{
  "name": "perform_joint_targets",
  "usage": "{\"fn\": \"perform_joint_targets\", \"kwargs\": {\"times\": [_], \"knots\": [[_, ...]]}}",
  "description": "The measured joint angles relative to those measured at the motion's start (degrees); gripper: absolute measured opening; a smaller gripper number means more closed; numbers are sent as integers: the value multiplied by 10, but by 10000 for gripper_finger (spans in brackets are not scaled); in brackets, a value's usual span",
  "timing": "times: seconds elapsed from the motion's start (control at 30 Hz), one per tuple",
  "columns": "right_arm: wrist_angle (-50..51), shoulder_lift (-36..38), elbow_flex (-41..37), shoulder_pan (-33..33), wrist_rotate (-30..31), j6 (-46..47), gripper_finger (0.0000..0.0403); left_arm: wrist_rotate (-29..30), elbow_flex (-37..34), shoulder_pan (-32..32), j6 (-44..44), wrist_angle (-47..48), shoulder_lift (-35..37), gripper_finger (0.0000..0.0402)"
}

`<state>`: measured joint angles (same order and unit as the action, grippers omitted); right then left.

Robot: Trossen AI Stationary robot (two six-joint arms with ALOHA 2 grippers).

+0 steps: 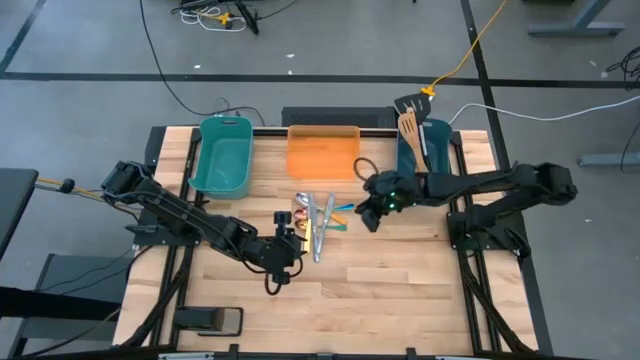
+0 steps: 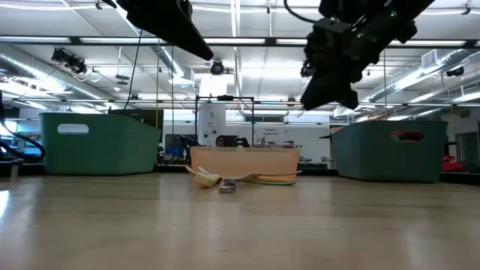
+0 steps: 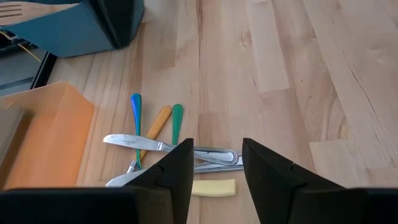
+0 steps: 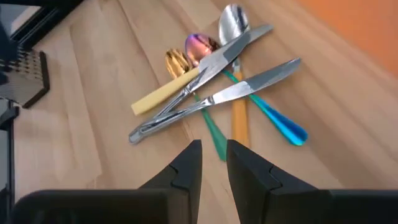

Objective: Pick & Place Kitchen Items
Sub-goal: Put the right silver knife into the orange bin

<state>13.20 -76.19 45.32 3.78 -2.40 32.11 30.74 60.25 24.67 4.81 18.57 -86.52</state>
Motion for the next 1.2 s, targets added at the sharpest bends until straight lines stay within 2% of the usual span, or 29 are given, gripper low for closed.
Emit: {"fn": "perform_joint_targets", "kwargs": {"times": [0.23, 0.53, 0.77, 1.07, 1.2], "knots": [[-106, -96, 0, -22, -66, 5, 84, 0, 0, 0, 0, 0, 0, 142], [-177, -169, 0, -32, -105, 31, 84, 0, 0, 0, 0, -12, 0, 142], [-190, -181, 0, -33, -106, 40, 90, 0, 0, 0, 0, -13, 0, 142], [-198, -183, 0, -50, -56, 50, 151, 0, 0, -1, 0, -13, 0, 142], [-212, -189, 0, -57, -52, 53, 172, 0, 0, -1, 0, -13, 0, 142]]}}
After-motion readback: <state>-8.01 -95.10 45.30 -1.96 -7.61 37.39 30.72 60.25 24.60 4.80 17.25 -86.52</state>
